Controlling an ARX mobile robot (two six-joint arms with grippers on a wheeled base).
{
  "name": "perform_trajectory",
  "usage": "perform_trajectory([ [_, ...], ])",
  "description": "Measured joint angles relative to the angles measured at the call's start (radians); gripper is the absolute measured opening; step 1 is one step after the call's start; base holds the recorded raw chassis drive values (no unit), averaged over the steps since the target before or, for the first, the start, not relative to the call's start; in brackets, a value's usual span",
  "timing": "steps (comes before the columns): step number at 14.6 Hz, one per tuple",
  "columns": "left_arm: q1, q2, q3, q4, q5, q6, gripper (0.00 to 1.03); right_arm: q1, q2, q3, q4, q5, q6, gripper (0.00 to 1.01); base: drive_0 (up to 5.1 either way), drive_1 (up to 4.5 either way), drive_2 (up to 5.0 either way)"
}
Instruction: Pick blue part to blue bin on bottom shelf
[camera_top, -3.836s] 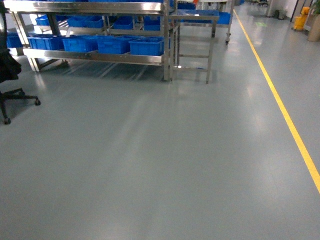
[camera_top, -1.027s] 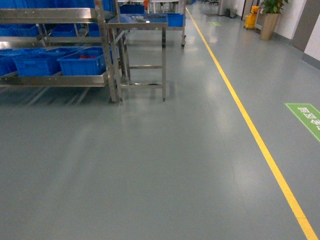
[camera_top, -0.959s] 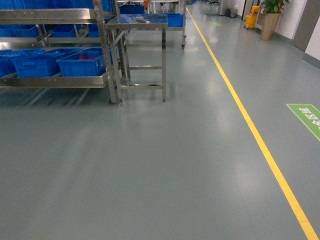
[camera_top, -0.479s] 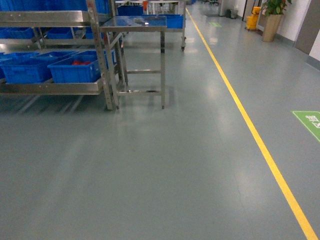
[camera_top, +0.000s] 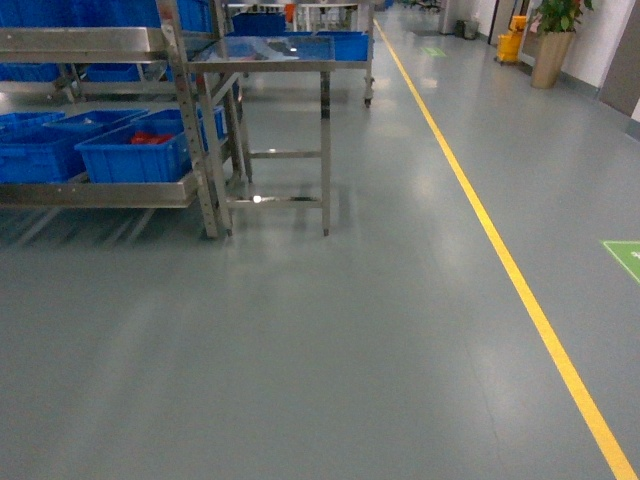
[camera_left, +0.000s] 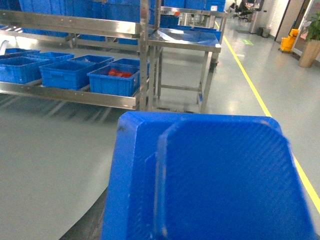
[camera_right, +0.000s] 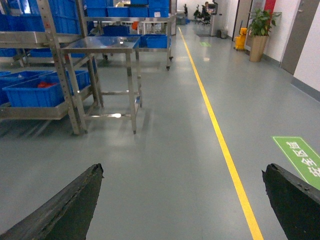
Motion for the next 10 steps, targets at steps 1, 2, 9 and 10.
perform_trajectory([
  [1, 0.0, 0.0, 0.0, 0.001, 0.001, 0.0, 0.43, 0.0, 0.0, 0.0, 0.005, 0.0, 0.0, 0.98, 0.0, 4.17, -4.2],
  [2, 0.0, 0.0, 0.0, 0.0, 0.0, 0.0, 0.43, 0.0, 0.0, 0.0, -0.001, 0.0, 0.0, 0.98, 0.0, 4.17, -4.2],
  [9, 0.0, -0.001, 0.0, 0.0, 0.0, 0.0, 0.43, 0.0, 0.0, 0.0, 0.001, 0.0, 0.0, 0.98, 0.0, 4.18, -4.2],
  [10, 0.0, -0.001, 0.0, 0.001, 0.0, 0.0, 0.43, 0.0, 0.0, 0.0, 0.0, 0.0, 0.0, 0.98, 0.1, 4.32, -4.0],
])
